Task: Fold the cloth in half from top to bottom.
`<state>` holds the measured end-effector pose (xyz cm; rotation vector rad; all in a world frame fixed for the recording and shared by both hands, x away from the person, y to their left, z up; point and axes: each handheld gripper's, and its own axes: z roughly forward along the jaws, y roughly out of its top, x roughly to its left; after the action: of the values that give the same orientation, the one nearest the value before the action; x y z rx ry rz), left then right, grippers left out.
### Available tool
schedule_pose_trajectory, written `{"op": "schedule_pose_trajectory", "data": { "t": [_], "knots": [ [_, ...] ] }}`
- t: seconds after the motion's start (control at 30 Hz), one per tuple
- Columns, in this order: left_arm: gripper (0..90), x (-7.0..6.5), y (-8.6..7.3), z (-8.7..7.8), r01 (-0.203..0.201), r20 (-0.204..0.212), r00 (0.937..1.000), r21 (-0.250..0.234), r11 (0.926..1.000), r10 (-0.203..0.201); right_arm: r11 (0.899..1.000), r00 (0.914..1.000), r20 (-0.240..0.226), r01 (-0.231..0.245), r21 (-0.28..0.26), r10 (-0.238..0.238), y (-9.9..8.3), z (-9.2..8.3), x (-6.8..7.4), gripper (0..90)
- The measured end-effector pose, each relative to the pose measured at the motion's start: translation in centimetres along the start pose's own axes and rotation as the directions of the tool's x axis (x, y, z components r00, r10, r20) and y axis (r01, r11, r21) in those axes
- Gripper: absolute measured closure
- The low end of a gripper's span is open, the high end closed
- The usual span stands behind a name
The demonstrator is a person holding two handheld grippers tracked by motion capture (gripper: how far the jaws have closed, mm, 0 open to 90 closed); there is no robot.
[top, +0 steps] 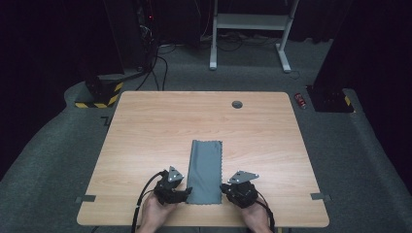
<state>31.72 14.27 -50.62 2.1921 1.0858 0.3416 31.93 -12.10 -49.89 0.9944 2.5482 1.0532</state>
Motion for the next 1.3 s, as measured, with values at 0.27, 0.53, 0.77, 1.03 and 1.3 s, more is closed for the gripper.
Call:
{"op": "schedule_pose_trajectory", "data": {
  "t": [0.27,0.53,0.77,1.03,1.3],
  "knots": [
    [45.9,2.4,2.5,0.8,0.021,-0.014,0.9997,-0.031,0.9993,-0.022,1.000,0.9994,0.032,-0.011,-0.014,0.011,1.3,1.4,-0.8,77.7],
    [51.2,5.8,7.0,4.0,0.071,-0.056,0.9957,-0.044,0.9965,-0.073,0.992,0.9870,0.099,-0.123,-0.041,0.127,4.9,4.7,-5.0,78.1],
    [53.2,6.4,9.2,5.9,0.049,-0.033,0.9982,-0.071,0.9963,-0.051,0.988,0.9812,0.120,-0.147,-0.045,0.151,7.0,6.8,-6.6,79.2],
    [51.9,7.0,9.8,7.8,0.034,-0.065,0.9973,-0.020,0.9992,-0.035,0.991,0.9773,0.164,-0.131,-0.028,0.134,7.8,8.2,-7.0,79.3],
    [51.1,8.8,9.3,7.7,0.095,-0.122,0.9883,0.027,0.9951,-0.091,0.991,0.9700,0.205,-0.134,0.008,0.130,7.3,8.2,-8.2,77.0]
  ]
}}
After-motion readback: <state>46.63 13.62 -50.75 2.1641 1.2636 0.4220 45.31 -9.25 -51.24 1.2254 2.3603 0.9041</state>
